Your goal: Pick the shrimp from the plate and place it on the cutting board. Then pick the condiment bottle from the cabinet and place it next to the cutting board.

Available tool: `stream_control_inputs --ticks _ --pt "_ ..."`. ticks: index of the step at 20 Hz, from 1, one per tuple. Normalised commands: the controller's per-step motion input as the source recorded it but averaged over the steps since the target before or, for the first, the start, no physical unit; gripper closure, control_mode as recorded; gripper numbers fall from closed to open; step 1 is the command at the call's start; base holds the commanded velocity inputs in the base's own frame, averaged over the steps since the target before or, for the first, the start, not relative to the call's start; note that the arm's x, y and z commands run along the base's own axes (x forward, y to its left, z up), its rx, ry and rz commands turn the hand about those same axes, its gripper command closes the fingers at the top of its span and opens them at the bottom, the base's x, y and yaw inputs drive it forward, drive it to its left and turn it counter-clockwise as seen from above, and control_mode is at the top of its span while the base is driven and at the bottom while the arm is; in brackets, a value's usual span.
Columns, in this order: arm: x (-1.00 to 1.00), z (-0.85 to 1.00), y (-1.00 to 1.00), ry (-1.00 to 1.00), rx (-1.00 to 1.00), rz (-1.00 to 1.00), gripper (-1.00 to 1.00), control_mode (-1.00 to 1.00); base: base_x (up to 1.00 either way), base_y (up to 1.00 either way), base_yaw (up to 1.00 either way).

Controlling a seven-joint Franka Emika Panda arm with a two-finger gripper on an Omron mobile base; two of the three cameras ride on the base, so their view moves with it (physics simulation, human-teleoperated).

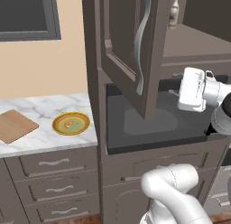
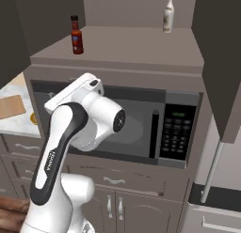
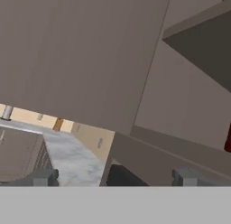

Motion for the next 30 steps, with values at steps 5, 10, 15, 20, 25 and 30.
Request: stream_control_inputs --ticks 5,10,15,20,25,30 --pt "0.0 0.0 0.0 0.02 0.0 0.0 -1.0 -1.0 0.0 0.0 0.0" --pt "0.0 0.06 0.0 0.05 0.03 0.04 -1.0 -1.0 0.0 0.0 0.0" --pt "0.0 0.19 0.0 0.0 0.06 0.07 -1.0 -1.0 0.0 0.0 0.0" --pt "0.0 0.16 0.0 0.0 0.04 0.08 -1.0 -1.0 0.0 0.0 0.0" --pt "0.0 0.14 0.0 0.0 0.02 0.07 -1.0 -1.0 0.0 0.0 0.0" --pt "0.0 0.14 0.0 0.0 0.0 0.06 -1.0 -1.0 0.0 0.0 0.0"
